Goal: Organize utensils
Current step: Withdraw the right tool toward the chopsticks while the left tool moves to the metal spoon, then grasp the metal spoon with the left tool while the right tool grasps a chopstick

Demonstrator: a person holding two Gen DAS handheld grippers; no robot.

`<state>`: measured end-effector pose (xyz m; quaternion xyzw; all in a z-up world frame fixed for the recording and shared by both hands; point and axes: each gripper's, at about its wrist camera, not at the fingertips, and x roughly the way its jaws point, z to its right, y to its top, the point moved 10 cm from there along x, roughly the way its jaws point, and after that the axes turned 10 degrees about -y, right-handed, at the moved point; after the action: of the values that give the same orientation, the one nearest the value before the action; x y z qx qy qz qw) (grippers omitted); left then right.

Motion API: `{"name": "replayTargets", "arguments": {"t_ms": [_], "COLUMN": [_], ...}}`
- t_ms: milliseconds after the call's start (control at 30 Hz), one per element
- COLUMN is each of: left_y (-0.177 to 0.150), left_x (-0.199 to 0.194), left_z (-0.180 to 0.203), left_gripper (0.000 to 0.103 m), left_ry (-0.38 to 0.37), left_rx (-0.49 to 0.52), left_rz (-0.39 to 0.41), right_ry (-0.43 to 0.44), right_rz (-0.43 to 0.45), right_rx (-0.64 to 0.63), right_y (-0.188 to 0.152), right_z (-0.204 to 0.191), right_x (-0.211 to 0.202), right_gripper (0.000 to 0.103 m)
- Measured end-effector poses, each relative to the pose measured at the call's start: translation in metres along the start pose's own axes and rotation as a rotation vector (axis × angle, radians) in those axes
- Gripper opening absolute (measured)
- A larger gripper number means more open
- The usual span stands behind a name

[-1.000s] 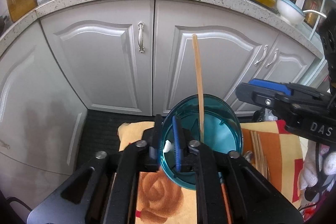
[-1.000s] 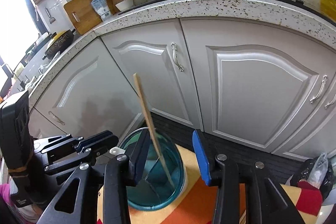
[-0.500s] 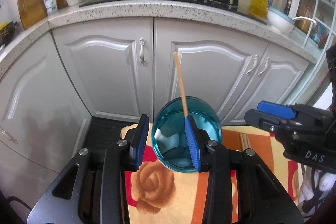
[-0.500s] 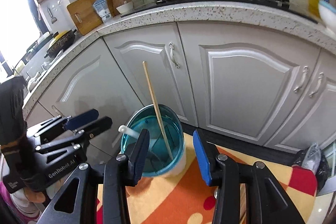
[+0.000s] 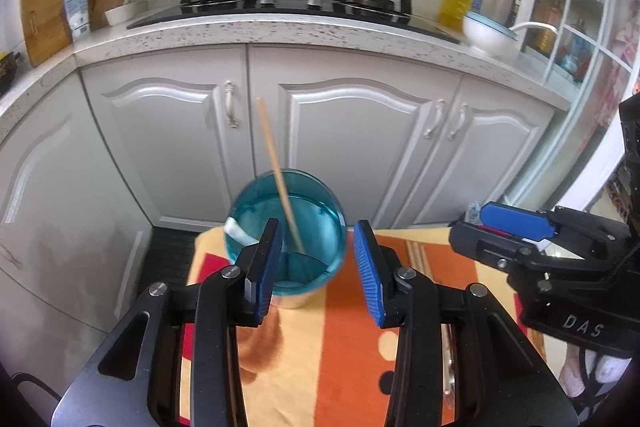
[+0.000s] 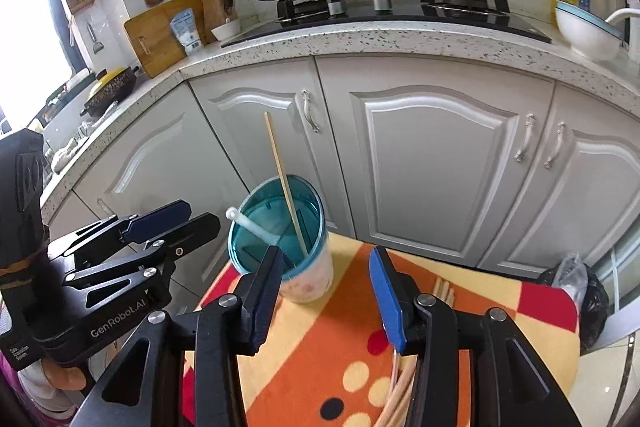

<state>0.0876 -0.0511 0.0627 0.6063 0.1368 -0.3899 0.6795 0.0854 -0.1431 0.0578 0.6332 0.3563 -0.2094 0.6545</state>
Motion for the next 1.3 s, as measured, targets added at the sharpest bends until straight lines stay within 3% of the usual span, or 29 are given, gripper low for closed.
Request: {"name": "replayTargets", "arguments": {"t_ms": [400,900,1033,1167,1300], "left_y": [-0.015,-0.033,-0.05,-0.078,-0.101], "left_x": [0.008,0.018,0.026,0.045,0.066], "left_z": [0.029,0.034,0.028,0.026,0.031], "left_gripper": [0.036,0.036,0.036,0.036,0.036], "left_ry": [-0.04,-0.094,-0.12,-0.127,-0.136], "left_rx": [0.007,-0.031,-0.056,-0.069,-0.073], "left_rz": [-0.037,-0.091,-0.126,-0.199,-0.259], "right_ry": [-0.049,-0.103,-0.138,-0.153,-0.132], "right_rz": [0.009,-0.031,-0.092,-0.209,-0.295], "right_rx": [0.047,0.083,0.101,0.149,0.214], "right_y": [-0.019,-0.043,-0.064,-0.106,-0.14], "right_z": [0.025,0.057,0.083,0.115,0.131], "right_x": [-0.018,-0.013,0.005,0.043,0.079], "right_gripper": [0.047,0.053,0.054,0.054,0.043]}}
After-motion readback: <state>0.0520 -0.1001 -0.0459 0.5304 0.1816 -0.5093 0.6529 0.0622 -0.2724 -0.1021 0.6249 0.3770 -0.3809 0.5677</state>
